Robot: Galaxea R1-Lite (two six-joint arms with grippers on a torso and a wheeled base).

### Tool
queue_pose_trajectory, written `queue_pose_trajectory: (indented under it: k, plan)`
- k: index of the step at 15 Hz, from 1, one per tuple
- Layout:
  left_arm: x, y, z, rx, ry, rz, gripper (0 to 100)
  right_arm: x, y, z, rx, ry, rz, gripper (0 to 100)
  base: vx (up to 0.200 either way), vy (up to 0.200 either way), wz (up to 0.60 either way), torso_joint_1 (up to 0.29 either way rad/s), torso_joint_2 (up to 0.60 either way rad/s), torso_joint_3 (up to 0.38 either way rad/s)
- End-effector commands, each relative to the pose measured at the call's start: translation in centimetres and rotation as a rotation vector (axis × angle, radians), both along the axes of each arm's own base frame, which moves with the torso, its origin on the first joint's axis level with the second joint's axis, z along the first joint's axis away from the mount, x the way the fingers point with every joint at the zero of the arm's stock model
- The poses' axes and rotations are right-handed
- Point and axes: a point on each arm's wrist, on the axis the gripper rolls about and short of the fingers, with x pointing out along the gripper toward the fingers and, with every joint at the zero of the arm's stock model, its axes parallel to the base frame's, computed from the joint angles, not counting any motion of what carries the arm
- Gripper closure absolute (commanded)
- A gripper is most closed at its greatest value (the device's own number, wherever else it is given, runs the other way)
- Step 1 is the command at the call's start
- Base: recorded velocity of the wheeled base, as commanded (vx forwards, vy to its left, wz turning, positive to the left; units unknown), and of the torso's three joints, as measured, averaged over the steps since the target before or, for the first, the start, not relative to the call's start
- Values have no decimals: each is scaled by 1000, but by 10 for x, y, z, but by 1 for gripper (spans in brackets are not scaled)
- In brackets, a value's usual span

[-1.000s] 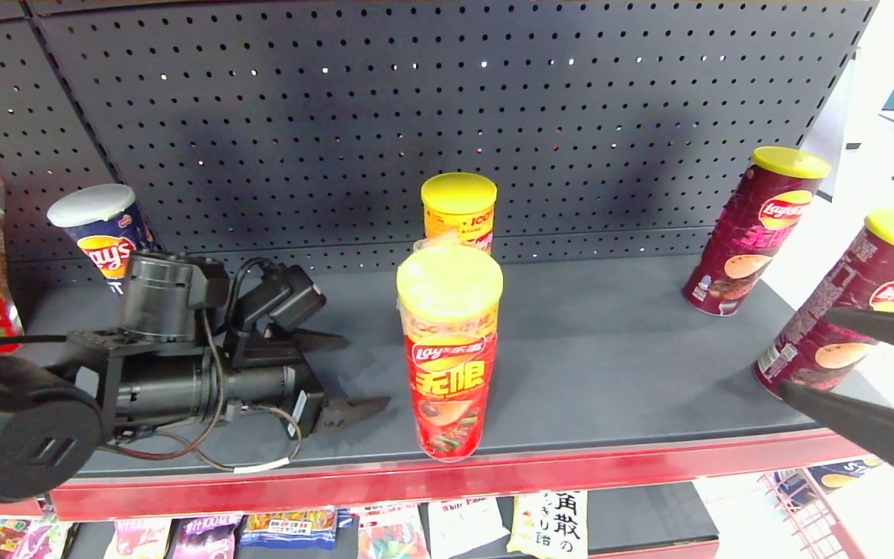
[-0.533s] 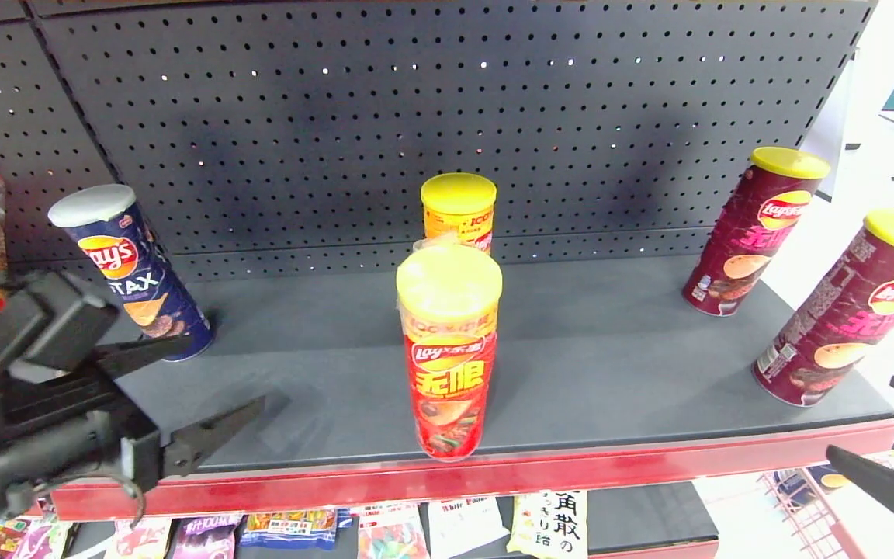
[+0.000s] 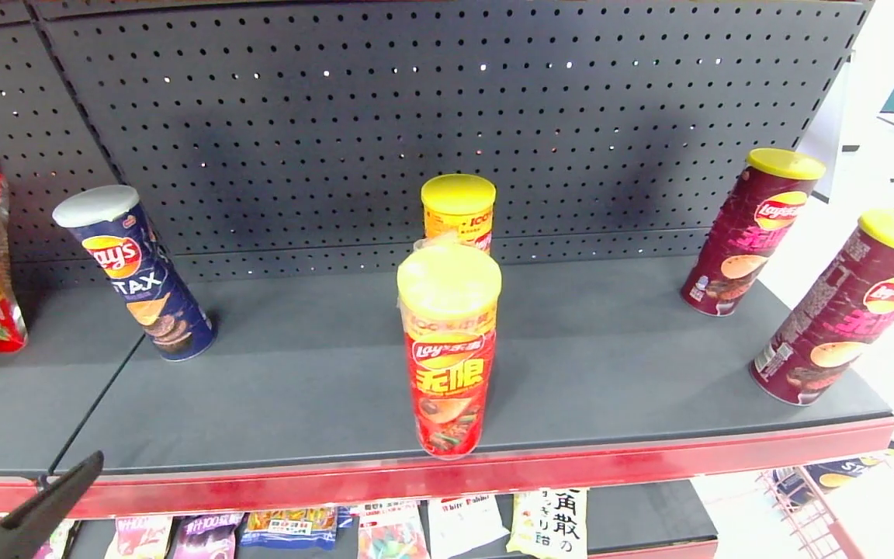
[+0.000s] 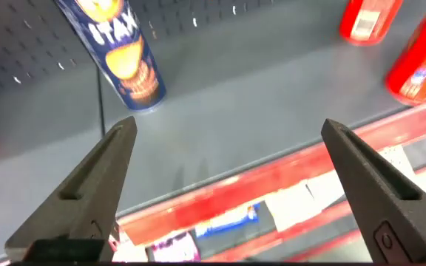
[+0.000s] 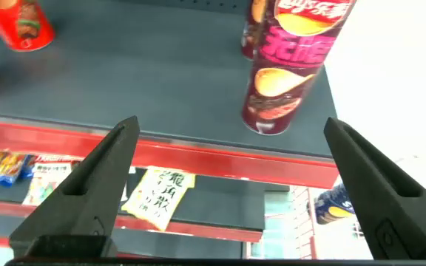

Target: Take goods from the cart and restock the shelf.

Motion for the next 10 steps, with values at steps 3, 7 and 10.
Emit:
queue_pose_trajectory:
  k: [3, 7, 10]
  plan:
    - [-4, 1, 1, -5, -24, 2, 0, 7, 0, -1, -2, 29, -3, 0, -133, 0, 0, 3, -2, 0]
    - [-5, 1, -1, -4, -19, 4, 0, 8, 1, -3, -6, 43, 5, 0, -200, 0, 0, 4, 0, 1]
    - [-6, 1, -2, -1, -19, 4, 0, 10, 1, -4, -7, 58, 4, 0, -67, 0, 0, -1, 2, 1]
